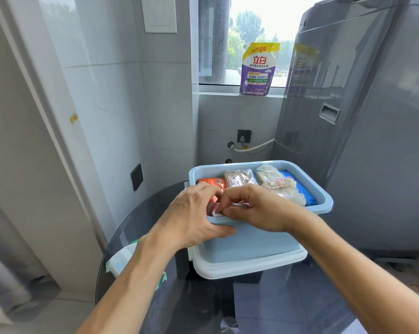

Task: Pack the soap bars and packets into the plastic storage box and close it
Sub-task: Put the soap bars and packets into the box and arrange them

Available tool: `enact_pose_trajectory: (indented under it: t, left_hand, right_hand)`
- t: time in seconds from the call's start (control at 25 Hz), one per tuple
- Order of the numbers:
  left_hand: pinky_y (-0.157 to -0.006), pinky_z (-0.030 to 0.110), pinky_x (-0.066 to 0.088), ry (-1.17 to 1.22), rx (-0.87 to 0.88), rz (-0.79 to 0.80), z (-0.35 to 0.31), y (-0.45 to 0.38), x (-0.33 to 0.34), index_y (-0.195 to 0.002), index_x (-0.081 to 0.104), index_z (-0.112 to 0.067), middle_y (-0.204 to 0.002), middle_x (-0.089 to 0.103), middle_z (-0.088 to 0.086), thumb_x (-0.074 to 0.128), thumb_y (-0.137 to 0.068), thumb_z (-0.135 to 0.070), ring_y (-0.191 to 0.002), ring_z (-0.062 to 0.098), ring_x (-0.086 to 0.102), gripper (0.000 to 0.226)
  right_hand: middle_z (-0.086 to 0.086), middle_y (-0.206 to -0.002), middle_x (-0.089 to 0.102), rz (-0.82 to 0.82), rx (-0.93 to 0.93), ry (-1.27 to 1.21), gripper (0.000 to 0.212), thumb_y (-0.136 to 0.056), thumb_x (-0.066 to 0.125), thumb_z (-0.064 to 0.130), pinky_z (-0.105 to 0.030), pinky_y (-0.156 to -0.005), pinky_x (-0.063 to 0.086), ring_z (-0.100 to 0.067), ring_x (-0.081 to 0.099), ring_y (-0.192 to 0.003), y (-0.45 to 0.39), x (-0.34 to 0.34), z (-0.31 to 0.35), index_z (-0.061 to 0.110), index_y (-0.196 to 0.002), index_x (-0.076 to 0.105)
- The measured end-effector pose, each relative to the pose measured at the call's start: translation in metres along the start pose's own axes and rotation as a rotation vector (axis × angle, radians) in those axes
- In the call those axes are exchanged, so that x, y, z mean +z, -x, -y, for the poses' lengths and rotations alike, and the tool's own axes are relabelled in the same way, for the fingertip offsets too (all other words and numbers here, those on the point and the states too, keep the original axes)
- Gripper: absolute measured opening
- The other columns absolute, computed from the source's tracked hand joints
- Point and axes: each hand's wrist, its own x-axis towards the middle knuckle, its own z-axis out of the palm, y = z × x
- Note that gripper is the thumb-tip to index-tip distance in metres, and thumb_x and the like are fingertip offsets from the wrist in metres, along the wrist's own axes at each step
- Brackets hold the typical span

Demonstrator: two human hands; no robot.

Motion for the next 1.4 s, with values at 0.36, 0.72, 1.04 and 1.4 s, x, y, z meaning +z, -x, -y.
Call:
enact_pose_trajectory:
  t: [0.36, 0.72, 1.04, 1.4]
  left_hand:
    - [-0.081, 0.034, 0.044, -0.188, 0.028, -0.126, -0.007, 0.002, 0.004, -0.071, 0.067, -0.030, -0.093, 0.061, -0.017, 0.058, -0.061, -0.070, -0.091, 0.013, 0.051, 0.043]
    - [-0.099, 0.038, 0.035, -0.377, -0.056, -0.103, -0.012, 0.001, 0.007, -0.068, 0.073, -0.026, -0.087, 0.066, -0.015, 0.045, -0.064, -0.077, -0.091, 0.013, 0.049, 0.058]
    - [-0.088, 0.036, 0.047, -0.253, 0.181, 0.078, -0.044, -0.016, 0.026, -0.109, 0.063, -0.031, -0.108, 0.063, -0.015, 0.046, -0.087, -0.058, -0.101, 0.012, 0.051, 0.038]
    - [-0.084, 0.039, 0.047, -0.328, 0.198, 0.128, -0.040, -0.016, 0.028, -0.094, 0.058, -0.030, -0.100, 0.060, -0.015, 0.037, -0.094, -0.059, -0.096, 0.012, 0.045, 0.036]
  right_hand:
    - [-0.015, -0.082, 0.065, -0.120, 0.242, 0.310, 0.048, -0.093, 0.057, 0.042, -0.045, -0.070, 0.046, -0.030, 0.055, -0.072, 0.023, -0.004, 0.004, 0.005, -0.063, 0.058]
    - [-0.004, -0.055, 0.044, -0.178, 0.418, 0.370, 0.048, -0.094, 0.054, 0.037, -0.032, -0.049, 0.029, -0.018, 0.037, -0.052, 0.021, -0.015, 0.001, 0.012, -0.054, 0.049]
    - [-0.003, -0.054, 0.046, -0.030, 0.282, 0.264, 0.048, -0.094, 0.056, 0.029, -0.037, -0.058, 0.036, -0.017, 0.040, -0.056, 0.036, -0.023, -0.018, 0.021, -0.049, 0.043]
    - [0.014, -0.147, 0.045, 0.193, 0.579, 0.516, 0.075, -0.076, 0.076, 0.051, -0.040, -0.108, 0.040, -0.016, 0.049, -0.127, 0.038, -0.103, -0.060, 0.056, -0.140, 0.038]
